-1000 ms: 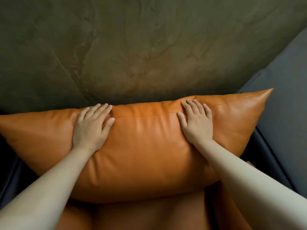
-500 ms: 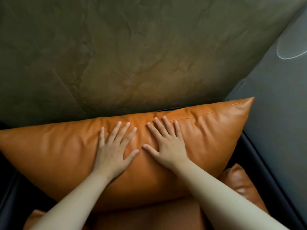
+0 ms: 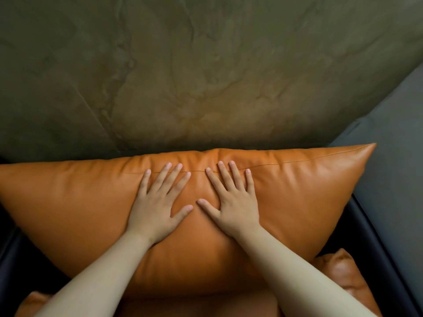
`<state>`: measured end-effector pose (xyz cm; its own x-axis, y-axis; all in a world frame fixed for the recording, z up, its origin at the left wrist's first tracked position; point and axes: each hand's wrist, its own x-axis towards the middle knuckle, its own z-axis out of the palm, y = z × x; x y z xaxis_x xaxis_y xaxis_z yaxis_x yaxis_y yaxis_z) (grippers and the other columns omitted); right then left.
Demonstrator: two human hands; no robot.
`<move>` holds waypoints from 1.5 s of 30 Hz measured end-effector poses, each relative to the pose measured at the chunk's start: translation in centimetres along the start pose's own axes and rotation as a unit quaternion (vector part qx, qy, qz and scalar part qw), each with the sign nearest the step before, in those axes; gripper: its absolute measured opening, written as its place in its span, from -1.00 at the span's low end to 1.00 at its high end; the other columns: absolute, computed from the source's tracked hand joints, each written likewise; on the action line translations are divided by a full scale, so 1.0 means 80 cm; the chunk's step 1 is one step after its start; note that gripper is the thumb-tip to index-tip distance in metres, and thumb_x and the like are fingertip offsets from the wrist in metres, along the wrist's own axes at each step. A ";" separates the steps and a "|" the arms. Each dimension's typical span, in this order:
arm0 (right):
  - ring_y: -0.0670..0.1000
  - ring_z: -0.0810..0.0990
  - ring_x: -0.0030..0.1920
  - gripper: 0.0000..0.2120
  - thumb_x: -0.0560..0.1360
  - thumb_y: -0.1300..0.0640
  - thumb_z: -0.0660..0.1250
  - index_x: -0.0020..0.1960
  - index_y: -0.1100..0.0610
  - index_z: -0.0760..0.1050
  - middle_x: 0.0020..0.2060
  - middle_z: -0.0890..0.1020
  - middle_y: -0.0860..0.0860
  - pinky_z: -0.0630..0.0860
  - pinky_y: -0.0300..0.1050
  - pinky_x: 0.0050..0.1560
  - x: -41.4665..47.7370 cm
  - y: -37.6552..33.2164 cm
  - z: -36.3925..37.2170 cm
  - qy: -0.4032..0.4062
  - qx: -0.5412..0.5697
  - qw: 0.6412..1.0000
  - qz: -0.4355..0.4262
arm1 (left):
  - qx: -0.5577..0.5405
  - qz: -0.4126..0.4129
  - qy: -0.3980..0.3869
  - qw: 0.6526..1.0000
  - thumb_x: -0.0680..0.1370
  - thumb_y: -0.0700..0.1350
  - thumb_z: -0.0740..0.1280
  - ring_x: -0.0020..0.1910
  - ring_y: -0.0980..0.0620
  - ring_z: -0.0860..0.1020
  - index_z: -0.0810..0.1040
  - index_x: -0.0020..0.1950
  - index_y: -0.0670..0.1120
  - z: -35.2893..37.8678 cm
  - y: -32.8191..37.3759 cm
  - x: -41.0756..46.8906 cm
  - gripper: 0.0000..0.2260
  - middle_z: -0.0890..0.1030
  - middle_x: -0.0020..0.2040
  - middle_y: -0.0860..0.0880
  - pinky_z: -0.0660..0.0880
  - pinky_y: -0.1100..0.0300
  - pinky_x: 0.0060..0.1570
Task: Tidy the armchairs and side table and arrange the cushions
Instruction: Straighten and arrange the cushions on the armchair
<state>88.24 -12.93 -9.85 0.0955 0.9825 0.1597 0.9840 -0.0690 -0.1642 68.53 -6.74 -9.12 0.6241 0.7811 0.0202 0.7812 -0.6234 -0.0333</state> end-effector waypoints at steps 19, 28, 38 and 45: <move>0.04 -0.14 0.56 -0.31 0.50 -0.39 -0.15 0.56 -0.12 -0.02 0.56 0.04 -0.03 -0.25 0.10 0.49 -0.079 -0.042 -0.064 -0.013 -0.021 1.000 -0.005 | -0.044 0.001 -0.019 0.999 0.43 0.36 -0.32 0.51 0.08 -0.34 -0.37 0.48 0.17 -0.052 0.017 -0.089 -0.33 -0.27 0.56 0.10 -0.32 0.03 0.47; 0.04 -0.15 0.56 -0.30 0.51 -0.39 -0.14 0.56 -0.11 -0.04 0.56 0.03 -0.02 -0.23 0.10 0.50 -0.149 -0.170 -0.078 0.020 -0.033 0.999 0.010 | -0.047 0.042 0.023 0.998 0.48 0.36 -0.20 0.54 0.05 -0.20 -0.24 0.53 0.15 -0.061 -0.045 -0.209 -0.33 -0.11 0.58 0.06 -0.16 -0.01 0.50; 0.07 0.17 0.51 -0.35 0.53 -0.36 -0.01 0.51 -0.06 0.23 0.49 0.30 0.00 -0.02 0.08 0.45 -0.306 -0.341 -0.052 0.006 0.006 0.999 0.050 | -0.128 0.039 0.019 0.991 0.48 0.33 -0.10 0.55 0.05 -0.13 -0.09 0.56 0.10 -0.050 -0.084 -0.393 -0.31 -0.08 0.57 0.07 -0.12 0.00 0.49; -0.03 -0.14 0.55 -0.33 0.52 -0.39 -0.16 0.56 -0.14 -0.02 0.56 0.03 -0.08 -0.25 -0.03 0.50 -0.396 -0.415 -0.013 -0.080 0.071 0.991 0.080 | -0.189 -0.044 -0.034 0.980 0.64 0.10 0.08 0.55 0.02 -0.23 -0.29 0.50 0.12 -0.025 -0.076 -0.496 -0.38 -0.19 0.58 0.03 -0.18 0.02 0.50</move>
<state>52.72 -41.96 -8.43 0.2123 0.9766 -0.0335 0.9262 -0.2120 -0.3117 39.06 -34.01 -7.72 0.5626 0.8245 -0.0616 0.7887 -0.5129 0.3390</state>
